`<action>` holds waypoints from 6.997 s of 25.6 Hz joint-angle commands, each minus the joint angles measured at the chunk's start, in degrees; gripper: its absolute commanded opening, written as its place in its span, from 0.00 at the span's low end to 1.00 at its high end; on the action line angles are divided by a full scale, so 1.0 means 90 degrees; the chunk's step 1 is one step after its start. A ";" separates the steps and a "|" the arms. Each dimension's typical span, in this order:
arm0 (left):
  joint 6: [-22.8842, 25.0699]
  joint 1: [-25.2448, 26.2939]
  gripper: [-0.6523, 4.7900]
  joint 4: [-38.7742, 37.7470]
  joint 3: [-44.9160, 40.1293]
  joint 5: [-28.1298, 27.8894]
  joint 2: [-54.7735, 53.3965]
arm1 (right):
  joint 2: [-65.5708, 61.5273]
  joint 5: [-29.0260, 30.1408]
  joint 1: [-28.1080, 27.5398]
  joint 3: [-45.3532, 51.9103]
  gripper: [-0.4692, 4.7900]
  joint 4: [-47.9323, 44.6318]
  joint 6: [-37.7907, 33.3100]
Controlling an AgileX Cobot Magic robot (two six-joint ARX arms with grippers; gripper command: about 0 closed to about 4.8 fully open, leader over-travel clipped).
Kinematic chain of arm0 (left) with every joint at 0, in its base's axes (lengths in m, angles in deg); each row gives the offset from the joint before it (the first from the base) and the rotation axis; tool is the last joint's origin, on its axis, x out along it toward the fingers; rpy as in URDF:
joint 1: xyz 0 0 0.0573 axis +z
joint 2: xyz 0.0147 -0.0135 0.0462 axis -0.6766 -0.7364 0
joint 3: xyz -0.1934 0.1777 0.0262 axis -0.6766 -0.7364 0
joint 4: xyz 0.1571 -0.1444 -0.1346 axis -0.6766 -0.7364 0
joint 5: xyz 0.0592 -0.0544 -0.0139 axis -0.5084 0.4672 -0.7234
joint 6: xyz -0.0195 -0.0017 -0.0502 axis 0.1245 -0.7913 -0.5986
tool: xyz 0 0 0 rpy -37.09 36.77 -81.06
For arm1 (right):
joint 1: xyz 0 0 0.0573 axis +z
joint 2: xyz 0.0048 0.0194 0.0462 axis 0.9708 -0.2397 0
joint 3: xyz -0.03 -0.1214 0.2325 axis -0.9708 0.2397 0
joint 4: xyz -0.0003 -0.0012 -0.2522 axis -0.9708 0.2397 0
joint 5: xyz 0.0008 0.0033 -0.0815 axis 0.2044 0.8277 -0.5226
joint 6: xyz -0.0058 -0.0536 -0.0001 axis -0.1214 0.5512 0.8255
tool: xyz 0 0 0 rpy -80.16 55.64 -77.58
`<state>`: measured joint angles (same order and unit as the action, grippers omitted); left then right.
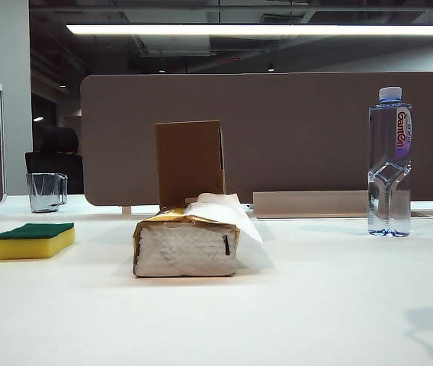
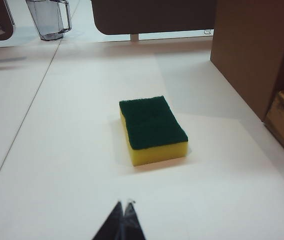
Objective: Move the sponge from left to right to wipe the table, avoiding obstacles on the table, and finally reaching the bottle of mineral water.
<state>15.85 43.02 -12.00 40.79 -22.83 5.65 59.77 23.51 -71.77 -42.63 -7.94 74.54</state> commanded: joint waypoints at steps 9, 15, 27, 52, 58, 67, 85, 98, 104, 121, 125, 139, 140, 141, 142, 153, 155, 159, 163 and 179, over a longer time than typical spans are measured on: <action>-0.0024 0.0000 0.11 -0.0022 0.0010 0.0078 -0.0007 | 0.0017 0.0005 -0.0002 0.0005 0.08 -0.0085 -0.0202; -0.1081 -0.0002 0.11 0.0345 0.0044 0.0136 -0.0007 | 0.0017 0.0005 -0.0002 0.0002 0.08 -0.0092 -0.0199; -0.1258 -0.0002 0.46 0.0323 0.0682 0.0588 -0.0007 | 0.0017 0.0029 0.0000 -0.0080 0.09 -0.0143 -0.0209; -0.2249 0.0002 0.81 -0.0653 0.2339 0.1552 -0.1311 | 0.0015 0.0981 0.0002 -0.1188 0.37 0.0318 -0.1438; -0.2113 0.0002 1.00 -0.0347 0.3167 0.1812 -0.3077 | 0.0005 0.1037 0.0002 -0.1299 0.50 0.0491 -0.1681; -0.1965 0.0007 1.00 -0.0010 0.3963 0.1955 -0.5408 | -0.0029 0.1071 0.0002 -0.1819 0.68 0.0928 -0.1945; -0.1804 0.0386 1.00 0.0486 0.4546 0.1814 -0.7944 | -0.1013 0.1817 0.0000 -0.2497 0.81 0.0913 -0.2487; -0.1802 0.0636 1.00 0.0874 0.4554 0.2229 -0.8864 | -0.2200 0.2038 0.0007 -0.3264 0.81 0.0838 -0.2273; -0.1797 0.0639 1.00 0.1100 0.4639 0.2186 -0.9146 | -0.2259 0.2159 0.0007 -0.3264 0.81 0.0770 -0.2276; -0.1270 0.0629 1.00 0.0789 0.5416 0.2249 -1.0156 | -0.2815 0.2567 0.0017 -0.3337 0.81 0.0697 -0.2319; -0.1129 0.0629 1.00 0.0746 0.5416 0.2322 -1.0256 | -0.2948 0.2589 0.0017 -0.3383 0.81 0.0670 -0.2317; -0.0959 0.0607 1.00 0.0748 0.5671 0.2195 -1.0754 | -0.3004 0.2562 0.0087 -0.3388 0.81 0.0631 -0.2319; -0.0959 0.0607 1.00 0.0780 0.5671 0.2174 -1.0758 | -0.3004 0.2562 0.0087 -0.3388 0.81 0.0631 -0.2319; -0.0959 0.0607 1.00 0.0801 0.5676 0.2161 -1.0778 | -0.3004 0.2562 0.0087 -0.3388 0.81 0.0631 -0.2319; -0.0962 0.0607 1.00 0.0801 0.5697 0.2130 -1.0809 | -0.3004 0.2565 0.0087 -0.3388 0.81 0.0631 -0.2319; -0.0962 0.0488 1.00 0.0799 0.5865 0.2103 -1.1276 | -0.3007 0.2557 0.0087 -0.3388 0.81 0.0634 -0.2317; -0.0947 0.0418 1.00 0.0801 0.5865 0.2047 -1.1283 | -0.3007 0.2531 0.0087 -0.3388 0.81 0.0639 -0.2317; -0.0835 0.0311 1.00 0.0777 0.5865 0.1882 -1.1283 | -0.3007 0.2511 0.0085 -0.3388 0.81 0.0639 -0.2317; -0.0840 0.0321 1.00 0.0724 0.5865 0.1863 -1.1283 | -0.3004 0.2514 0.0085 -0.3388 0.81 0.0639 -0.2319; -0.0797 0.0321 0.73 0.0607 0.5865 0.1707 -1.1298 | -0.3004 0.2511 0.0085 -0.3388 0.80 0.0636 -0.2319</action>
<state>8.40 45.91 -4.48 93.86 -6.09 -95.59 32.65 46.00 -71.03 -72.73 -1.30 53.66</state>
